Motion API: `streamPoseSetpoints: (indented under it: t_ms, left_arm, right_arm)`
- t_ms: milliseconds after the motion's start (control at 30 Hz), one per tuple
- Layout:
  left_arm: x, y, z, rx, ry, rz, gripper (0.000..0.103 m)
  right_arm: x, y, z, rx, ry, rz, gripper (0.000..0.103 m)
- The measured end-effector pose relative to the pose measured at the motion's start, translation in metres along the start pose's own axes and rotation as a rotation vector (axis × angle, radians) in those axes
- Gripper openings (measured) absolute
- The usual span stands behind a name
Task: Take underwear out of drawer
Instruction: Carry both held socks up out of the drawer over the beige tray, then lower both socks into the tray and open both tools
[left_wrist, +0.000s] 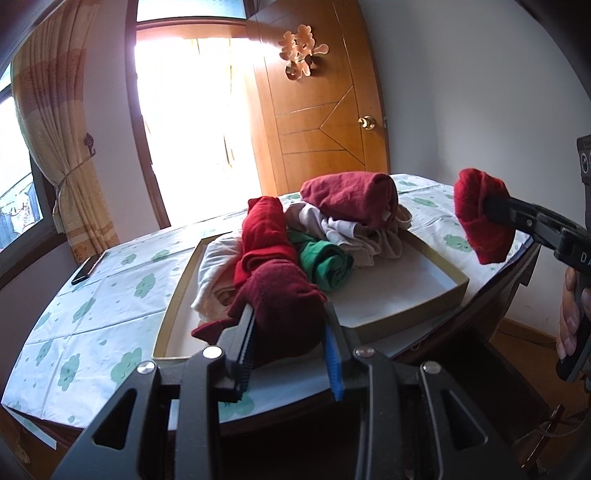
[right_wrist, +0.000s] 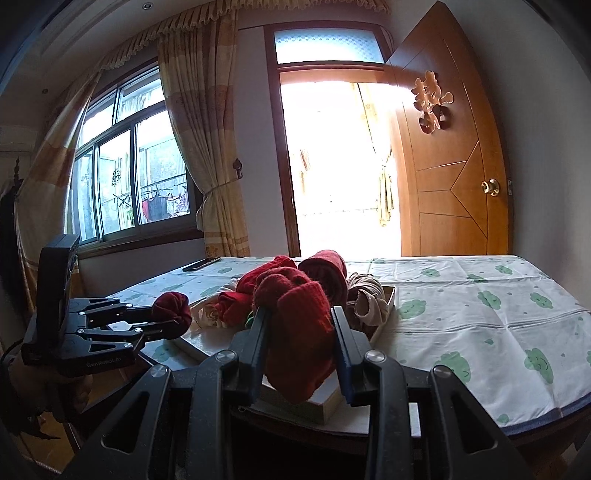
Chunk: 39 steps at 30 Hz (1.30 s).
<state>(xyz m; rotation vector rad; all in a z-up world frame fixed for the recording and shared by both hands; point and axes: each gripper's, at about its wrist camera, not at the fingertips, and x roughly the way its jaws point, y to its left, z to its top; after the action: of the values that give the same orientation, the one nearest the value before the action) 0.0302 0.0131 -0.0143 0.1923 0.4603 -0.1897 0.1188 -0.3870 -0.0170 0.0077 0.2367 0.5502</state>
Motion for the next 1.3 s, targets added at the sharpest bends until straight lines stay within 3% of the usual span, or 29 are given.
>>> streamPoseSetpoints:
  t_ms: [567, 1300]
  left_arm:
    - [0.022, -0.017, 0.031, 0.052, 0.014, 0.014, 0.032]
    - [0.06, -0.033, 0.035, 0.064, 0.115, 0.004, 0.032]
  right_arm:
    - [0.038, 0.0, 0.018, 0.004, 0.069, 0.006, 0.035]
    - [0.073, -0.009, 0.012, 0.026, 0.194, 0.008, 0.036]
